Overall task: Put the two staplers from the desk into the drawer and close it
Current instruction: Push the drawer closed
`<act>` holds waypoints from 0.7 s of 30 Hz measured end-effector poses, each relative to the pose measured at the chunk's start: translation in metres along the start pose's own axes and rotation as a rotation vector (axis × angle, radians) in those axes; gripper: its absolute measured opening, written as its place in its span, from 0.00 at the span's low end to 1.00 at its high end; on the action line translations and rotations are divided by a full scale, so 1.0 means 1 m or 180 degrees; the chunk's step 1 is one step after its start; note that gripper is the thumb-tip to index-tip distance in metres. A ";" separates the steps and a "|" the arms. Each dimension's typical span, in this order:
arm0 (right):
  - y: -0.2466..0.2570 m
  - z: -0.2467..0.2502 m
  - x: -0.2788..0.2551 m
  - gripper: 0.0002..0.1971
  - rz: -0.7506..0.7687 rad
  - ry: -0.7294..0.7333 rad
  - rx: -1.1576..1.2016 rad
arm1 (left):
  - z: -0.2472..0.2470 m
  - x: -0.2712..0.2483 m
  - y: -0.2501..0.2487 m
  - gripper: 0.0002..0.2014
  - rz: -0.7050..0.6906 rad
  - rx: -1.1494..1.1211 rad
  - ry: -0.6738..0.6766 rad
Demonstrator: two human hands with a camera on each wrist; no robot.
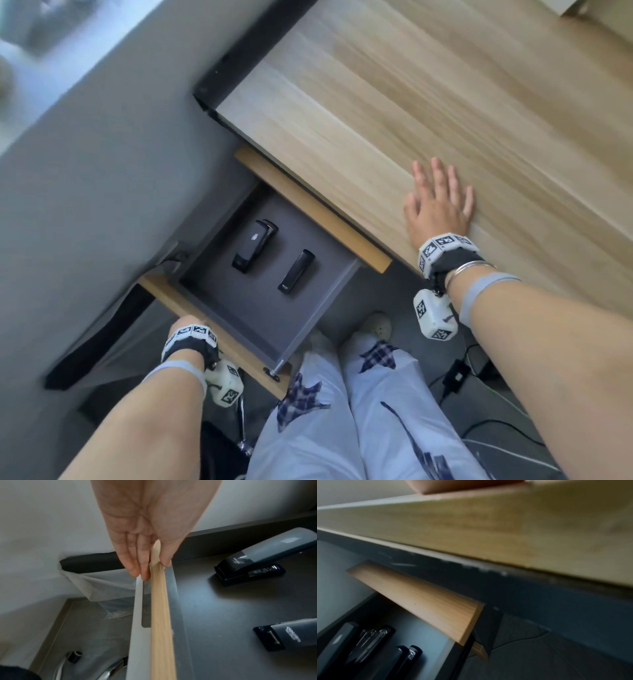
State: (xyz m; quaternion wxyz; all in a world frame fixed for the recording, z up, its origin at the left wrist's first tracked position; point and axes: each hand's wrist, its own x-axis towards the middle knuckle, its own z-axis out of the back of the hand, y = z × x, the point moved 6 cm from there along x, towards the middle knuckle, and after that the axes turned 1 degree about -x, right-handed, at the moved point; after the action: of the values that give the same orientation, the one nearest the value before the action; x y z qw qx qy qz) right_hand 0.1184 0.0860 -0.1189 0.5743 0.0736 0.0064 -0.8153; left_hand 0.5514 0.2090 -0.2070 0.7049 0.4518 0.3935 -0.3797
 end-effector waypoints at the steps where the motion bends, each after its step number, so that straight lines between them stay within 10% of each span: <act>1: 0.000 0.000 0.000 0.30 -0.0010 -0.0025 -0.0009 | 0.001 -0.002 -0.003 0.05 -0.0010 0.0071 0.0103; 12: 0.001 0.005 -0.002 0.30 -0.0032 -0.0137 0.0023 | 0.046 -0.012 -0.069 0.08 -0.0216 -0.0869 -0.0559; 21: 0.001 0.007 -0.002 0.30 -0.0031 -0.0272 0.0067 | 0.080 0.007 -0.148 0.32 -0.0580 -0.2614 -0.0864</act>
State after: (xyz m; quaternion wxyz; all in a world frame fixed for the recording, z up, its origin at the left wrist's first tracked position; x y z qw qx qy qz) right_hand 0.1195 0.0865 -0.1119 0.5692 0.0447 -0.0264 -0.8205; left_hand 0.4390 0.0878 -0.2405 0.8349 0.0438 0.4539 -0.3083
